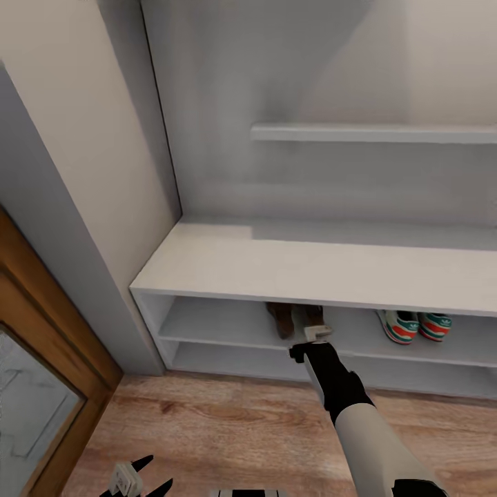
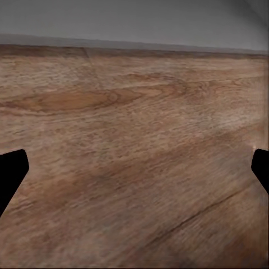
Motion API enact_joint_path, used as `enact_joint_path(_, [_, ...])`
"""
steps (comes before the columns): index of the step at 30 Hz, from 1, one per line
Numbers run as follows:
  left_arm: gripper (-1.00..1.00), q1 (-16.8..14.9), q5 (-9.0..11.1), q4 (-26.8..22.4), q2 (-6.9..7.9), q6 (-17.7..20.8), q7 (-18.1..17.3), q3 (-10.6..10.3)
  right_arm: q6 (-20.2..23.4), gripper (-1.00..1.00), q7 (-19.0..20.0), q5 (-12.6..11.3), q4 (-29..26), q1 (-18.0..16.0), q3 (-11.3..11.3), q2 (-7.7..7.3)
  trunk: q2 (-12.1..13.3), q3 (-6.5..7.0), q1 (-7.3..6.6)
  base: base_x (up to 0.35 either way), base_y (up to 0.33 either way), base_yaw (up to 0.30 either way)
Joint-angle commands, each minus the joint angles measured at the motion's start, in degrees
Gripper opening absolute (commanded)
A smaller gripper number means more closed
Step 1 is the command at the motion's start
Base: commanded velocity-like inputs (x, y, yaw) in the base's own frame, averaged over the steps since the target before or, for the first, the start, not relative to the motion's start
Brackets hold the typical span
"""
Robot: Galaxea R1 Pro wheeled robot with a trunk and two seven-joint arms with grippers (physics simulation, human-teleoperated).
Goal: Pick up the two gym shoes and the two sandals from the corridor floor and place them onto the hallstand (shoe rack) in the corridor, making sure they are on the rack and not on the floor. Arrange them so the two gym shoes are next to each other and the two sandals are next to each other.
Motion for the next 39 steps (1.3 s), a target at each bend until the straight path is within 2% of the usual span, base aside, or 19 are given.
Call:
enact_joint_path(1, [1.00, 0.0, -0.2, 0.0, -0.03, -0.2, -0.3, 0.3, 0.2, 1.00, 0.0, 0.2, -0.1, 0.0, -0.2, 0.06, 0.0, -0.04, -0.04, -0.264, -0.165, 0.000])
enact_joint_path(17, [1.00, 0.0, -0.2, 0.0, -0.03, -0.2, -0.3, 0.3, 0.2, 1.00, 0.1, 0.2, 0.1, 0.0, -0.1, 0.06, 0.0, -0.04, -0.04, -0.279, -0.149, 0.000])
enact_joint_path(39, [1.00, 0.0, -0.2, 0.0, 0.06, -0.1, -0.3, 0.3, -0.1, 1.00, 0.1, 0.2, 0.1, 0.2, -0.1, 0.06, 0.0, -0.04, -0.04, -0.328, -0.014, 0.000])
